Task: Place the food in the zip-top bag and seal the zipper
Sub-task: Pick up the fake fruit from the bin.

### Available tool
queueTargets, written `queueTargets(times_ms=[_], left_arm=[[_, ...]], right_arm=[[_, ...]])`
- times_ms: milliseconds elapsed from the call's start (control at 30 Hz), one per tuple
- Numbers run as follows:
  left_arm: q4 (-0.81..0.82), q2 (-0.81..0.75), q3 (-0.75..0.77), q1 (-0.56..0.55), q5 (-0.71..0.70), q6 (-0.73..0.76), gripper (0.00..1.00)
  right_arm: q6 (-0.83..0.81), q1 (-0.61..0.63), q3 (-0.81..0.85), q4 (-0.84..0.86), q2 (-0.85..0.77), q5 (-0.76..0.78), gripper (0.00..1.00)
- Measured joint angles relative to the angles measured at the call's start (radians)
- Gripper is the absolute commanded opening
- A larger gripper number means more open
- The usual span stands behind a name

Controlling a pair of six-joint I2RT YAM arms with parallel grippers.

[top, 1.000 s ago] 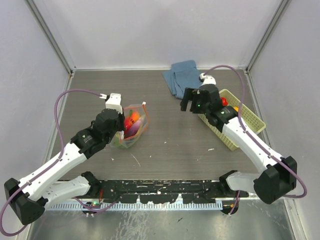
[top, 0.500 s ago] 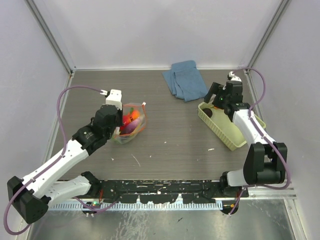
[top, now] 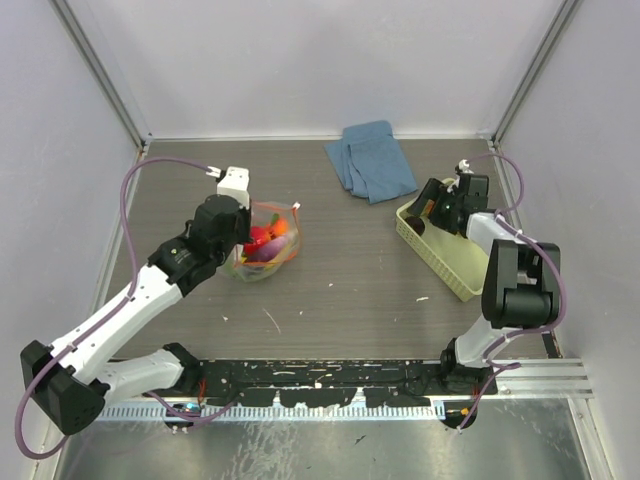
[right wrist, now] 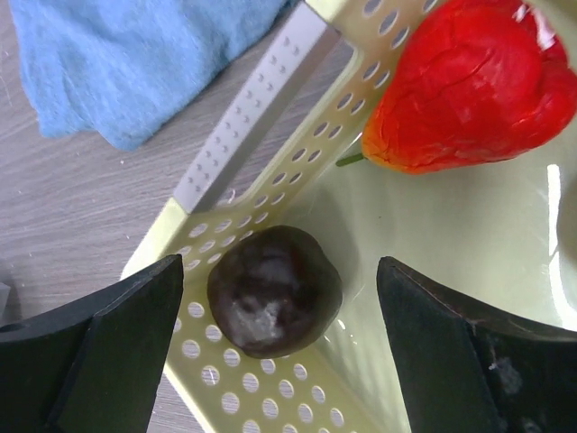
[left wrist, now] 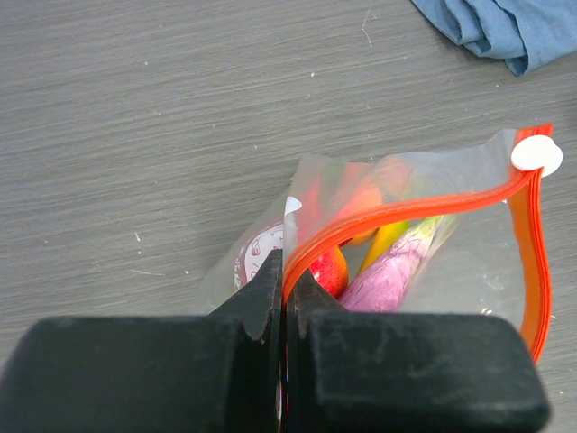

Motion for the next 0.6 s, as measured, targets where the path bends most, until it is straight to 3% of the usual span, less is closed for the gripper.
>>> queueTargets(times_ms=[600], left_arm=[[-0.319,0.203,0.272,0.0,0.031,-0.073,0.0]], right_arm=[[-0.056,-0.016,0.06,-0.07,0.145,-0.1,0.82]])
